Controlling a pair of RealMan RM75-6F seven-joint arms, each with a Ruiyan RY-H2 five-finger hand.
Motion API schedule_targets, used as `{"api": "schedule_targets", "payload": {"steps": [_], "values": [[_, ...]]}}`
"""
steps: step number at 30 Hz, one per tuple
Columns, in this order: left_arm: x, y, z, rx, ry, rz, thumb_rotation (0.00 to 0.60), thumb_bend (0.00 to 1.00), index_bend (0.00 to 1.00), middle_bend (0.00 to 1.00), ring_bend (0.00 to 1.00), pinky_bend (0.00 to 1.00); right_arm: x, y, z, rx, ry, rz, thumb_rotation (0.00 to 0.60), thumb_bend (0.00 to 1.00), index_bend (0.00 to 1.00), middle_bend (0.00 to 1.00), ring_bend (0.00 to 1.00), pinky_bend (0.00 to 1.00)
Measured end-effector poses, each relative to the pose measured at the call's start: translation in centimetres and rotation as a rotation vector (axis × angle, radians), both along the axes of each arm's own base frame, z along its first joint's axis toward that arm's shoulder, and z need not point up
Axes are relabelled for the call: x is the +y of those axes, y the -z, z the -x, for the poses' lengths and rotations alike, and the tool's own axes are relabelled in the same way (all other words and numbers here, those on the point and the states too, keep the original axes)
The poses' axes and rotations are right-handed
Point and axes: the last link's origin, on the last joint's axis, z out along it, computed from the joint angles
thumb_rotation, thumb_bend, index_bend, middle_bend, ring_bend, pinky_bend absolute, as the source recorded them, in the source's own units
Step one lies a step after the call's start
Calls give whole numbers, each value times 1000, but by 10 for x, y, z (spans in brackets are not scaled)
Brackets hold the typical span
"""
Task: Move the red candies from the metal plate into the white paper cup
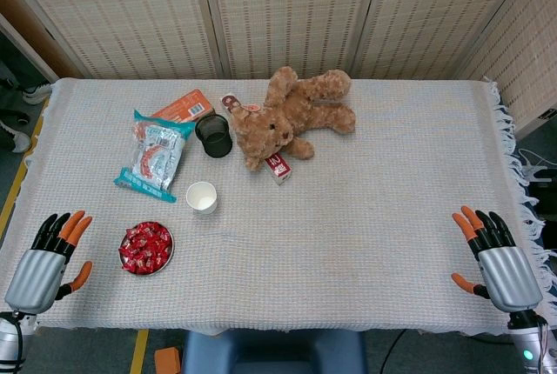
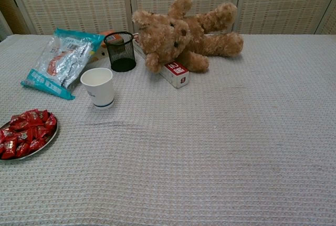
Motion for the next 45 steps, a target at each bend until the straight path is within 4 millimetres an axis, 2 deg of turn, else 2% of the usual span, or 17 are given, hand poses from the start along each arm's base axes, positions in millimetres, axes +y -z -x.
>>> {"api": "schedule_targets", "payload": {"steps": [5, 7, 13, 16, 22, 26, 32, 39, 45], "values": [[-2, 5, -3, 0, 24, 10, 600, 413, 0, 0, 0, 24, 1, -1, 1, 2, 3, 9, 600, 19, 0, 0, 0, 0], [-3, 8, -4, 3, 26, 24, 600, 413, 0, 0, 0, 61, 1, -2, 0, -2, 4, 15, 600, 19, 0, 0, 0, 0], [-7, 30, -9, 33, 17, 130, 600, 417, 0, 0, 0, 255, 2, -3, 0, 3, 6, 27, 600, 19, 0, 0, 0, 0], [-7, 44, -13, 80, 17, 175, 600, 416, 0, 0, 0, 321, 0, -1, 0, 6, 8, 21, 600, 20, 0, 0, 0, 0], [-5, 70, -24, 177, 27, 237, 600, 417, 0, 0, 0, 531, 1, 0, -2, 11, -1, 25, 600, 19, 0, 0, 0, 0], [3, 87, -27, 227, 13, 262, 600, 416, 0, 0, 0, 570, 2, 2, -2, 12, 0, 13, 600, 19, 0, 0, 0, 0], [20, 101, -25, 284, -19, 277, 600, 416, 0, 0, 0, 612, 1, 1, -1, 13, 9, 8, 600, 19, 0, 0, 0, 0], [40, 109, -20, 316, -60, 272, 600, 415, 0, 0, 0, 643, -1, 3, 0, 16, 18, -1, 600, 19, 0, 0, 0, 0], [46, 111, -16, 333, -87, 277, 600, 416, 0, 0, 0, 657, -1, 3, 0, 17, 21, -1, 600, 19, 0, 0, 0, 0]]}}
